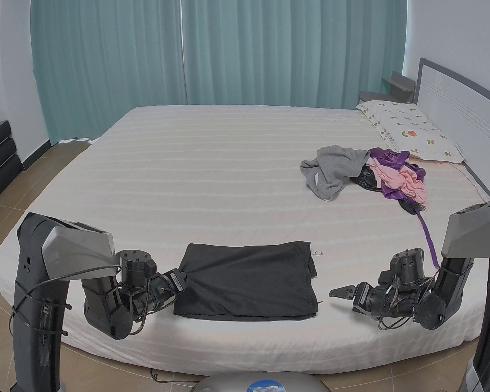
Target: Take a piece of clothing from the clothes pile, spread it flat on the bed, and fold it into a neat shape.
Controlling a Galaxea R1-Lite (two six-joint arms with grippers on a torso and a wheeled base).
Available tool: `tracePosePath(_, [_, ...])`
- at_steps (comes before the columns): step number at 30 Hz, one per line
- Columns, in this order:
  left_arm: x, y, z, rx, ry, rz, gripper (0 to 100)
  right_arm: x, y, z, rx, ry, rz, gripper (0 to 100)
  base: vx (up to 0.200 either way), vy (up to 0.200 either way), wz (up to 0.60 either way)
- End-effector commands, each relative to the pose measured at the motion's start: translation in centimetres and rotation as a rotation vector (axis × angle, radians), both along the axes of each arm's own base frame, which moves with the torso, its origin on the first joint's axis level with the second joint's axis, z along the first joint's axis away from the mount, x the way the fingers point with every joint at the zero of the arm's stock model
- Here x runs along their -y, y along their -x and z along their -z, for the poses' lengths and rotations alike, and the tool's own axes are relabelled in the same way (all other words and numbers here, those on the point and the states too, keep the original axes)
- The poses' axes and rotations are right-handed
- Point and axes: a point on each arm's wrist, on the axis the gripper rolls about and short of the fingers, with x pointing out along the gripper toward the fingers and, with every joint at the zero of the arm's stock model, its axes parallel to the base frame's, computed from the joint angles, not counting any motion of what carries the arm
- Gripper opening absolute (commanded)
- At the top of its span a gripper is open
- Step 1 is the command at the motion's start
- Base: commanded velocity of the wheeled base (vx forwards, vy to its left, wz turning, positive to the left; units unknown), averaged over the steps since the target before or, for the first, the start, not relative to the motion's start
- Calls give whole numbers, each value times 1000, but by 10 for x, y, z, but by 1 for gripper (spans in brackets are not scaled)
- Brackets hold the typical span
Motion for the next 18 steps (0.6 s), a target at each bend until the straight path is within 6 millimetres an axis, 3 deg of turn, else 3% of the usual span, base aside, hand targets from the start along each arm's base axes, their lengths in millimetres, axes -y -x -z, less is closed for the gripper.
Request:
tracePosePath(1, [-2, 1, 0, -5, -1, -4, 0, 0, -1, 0, 4, -1, 0, 100, 0, 200, 0])
tracePosePath(18, [-3, 12, 1, -35, -25, -36, 0, -14, -9, -5, 19, -52, 3, 100, 0, 200, 0])
